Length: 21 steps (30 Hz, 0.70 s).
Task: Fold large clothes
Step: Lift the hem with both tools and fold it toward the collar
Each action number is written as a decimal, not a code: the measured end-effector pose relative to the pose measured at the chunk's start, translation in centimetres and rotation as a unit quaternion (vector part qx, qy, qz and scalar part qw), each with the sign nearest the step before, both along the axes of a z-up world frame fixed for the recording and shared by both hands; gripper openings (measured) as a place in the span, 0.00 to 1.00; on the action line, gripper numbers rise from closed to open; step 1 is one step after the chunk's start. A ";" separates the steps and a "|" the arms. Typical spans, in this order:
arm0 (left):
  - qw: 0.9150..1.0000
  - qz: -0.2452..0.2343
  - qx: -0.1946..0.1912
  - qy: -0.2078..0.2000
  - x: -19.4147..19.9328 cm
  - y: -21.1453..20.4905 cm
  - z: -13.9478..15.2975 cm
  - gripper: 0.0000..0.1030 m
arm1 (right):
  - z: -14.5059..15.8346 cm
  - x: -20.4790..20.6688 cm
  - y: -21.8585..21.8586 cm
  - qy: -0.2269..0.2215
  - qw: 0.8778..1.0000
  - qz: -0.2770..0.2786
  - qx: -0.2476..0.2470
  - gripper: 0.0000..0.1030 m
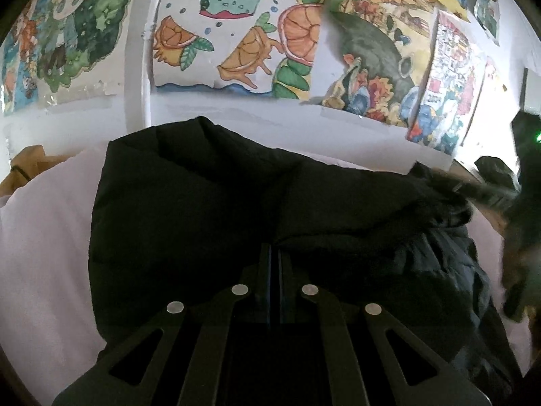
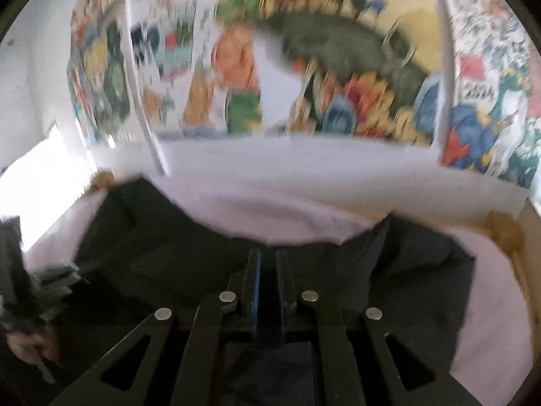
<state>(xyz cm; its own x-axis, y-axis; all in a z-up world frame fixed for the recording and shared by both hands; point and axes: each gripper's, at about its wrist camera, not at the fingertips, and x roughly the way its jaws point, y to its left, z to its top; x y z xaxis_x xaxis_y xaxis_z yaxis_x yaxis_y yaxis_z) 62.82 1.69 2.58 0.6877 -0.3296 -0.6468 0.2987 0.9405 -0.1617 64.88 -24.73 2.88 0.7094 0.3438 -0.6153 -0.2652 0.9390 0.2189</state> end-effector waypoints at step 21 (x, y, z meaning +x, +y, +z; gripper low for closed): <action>0.997 0.028 0.062 0.036 6.7 -5.2 -3.5 0.46 | -6.5 -1.2 0.4 0.001 0.999 0.002 -0.038 0.08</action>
<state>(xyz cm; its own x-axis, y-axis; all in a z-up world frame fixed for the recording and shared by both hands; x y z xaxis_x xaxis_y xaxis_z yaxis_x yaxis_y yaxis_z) 69.47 -3.52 -0.96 0.6533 -0.2061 -0.7285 0.2360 0.9697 -0.0627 63.64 -24.33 -3.66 0.7072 0.2990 -0.6407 -0.2681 0.9519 0.1483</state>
